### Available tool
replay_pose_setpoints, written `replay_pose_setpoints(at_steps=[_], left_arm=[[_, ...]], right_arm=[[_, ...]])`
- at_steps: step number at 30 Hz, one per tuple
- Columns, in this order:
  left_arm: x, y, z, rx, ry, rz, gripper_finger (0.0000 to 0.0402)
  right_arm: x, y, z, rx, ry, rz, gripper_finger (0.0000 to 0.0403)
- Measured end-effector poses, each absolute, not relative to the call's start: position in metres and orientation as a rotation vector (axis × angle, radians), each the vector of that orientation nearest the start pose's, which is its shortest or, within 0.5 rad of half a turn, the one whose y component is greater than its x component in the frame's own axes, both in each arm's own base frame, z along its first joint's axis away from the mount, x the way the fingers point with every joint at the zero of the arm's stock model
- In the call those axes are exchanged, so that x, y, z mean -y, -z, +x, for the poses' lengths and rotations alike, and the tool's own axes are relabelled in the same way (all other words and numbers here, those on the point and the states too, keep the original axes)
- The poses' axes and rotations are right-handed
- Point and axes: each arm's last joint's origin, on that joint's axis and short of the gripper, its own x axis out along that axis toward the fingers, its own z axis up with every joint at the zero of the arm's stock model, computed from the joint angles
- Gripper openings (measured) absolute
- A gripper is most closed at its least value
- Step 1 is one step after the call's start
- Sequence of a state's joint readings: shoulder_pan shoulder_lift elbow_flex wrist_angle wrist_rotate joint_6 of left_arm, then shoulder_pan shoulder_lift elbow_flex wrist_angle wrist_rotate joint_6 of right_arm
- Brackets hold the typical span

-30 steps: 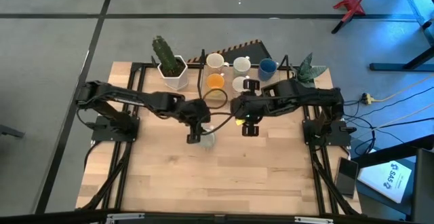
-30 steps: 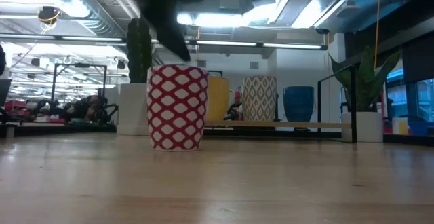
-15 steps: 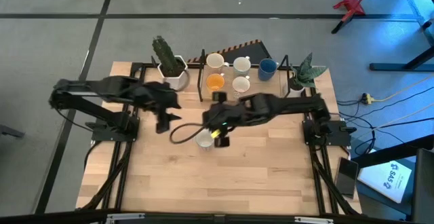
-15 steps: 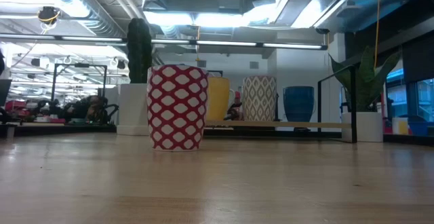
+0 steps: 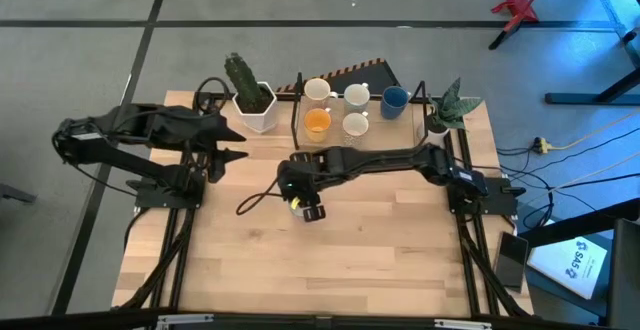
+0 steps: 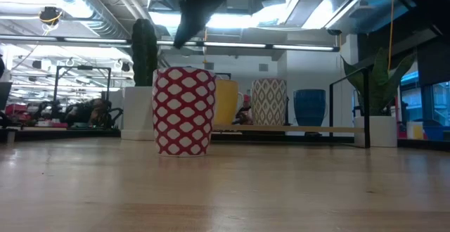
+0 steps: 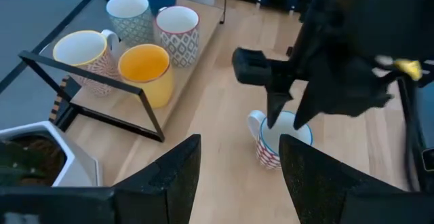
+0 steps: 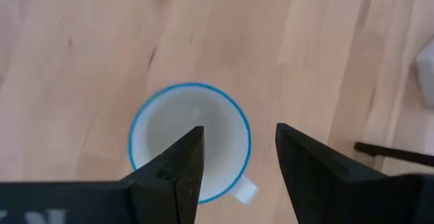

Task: Place coffee mugs
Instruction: Put the red blue patterned mug on the shelf

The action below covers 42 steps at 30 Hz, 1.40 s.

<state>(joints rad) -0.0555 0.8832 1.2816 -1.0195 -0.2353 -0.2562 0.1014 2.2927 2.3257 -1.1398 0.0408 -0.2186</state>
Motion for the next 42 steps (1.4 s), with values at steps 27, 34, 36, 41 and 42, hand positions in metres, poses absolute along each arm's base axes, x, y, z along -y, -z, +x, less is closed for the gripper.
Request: replay_pose_setpoints(at_steps=[27,34,36,41,42], left_arm=[[-0.002,-0.398,0.130,-0.627,-0.325,-0.119,0.0194],[-0.002,-0.398,0.130,-0.627,-0.345,-0.110,0.0194],[-0.002,-0.398,0.129,-0.634,-0.346,-0.109,0.0194],[-0.002,-0.397,0.129,-0.642,-0.347,-0.099,0.0194],[-0.002,-0.397,0.129,-0.643,-0.346,-0.087,0.0194]], right_arm=[[-0.019,-0.211,0.485,-1.308,-0.247,-0.214,0.0039],[-0.021,-0.224,0.477,-1.355,-0.255,-0.152,0.0006],[-0.021,-0.234,0.470,-1.377,-0.253,-0.153,0.0006],[-0.019,-0.276,0.438,-1.451,-0.269,-0.174,0.0004],[-0.017,-0.283,0.430,-1.480,-0.253,-0.185,0.0004]])
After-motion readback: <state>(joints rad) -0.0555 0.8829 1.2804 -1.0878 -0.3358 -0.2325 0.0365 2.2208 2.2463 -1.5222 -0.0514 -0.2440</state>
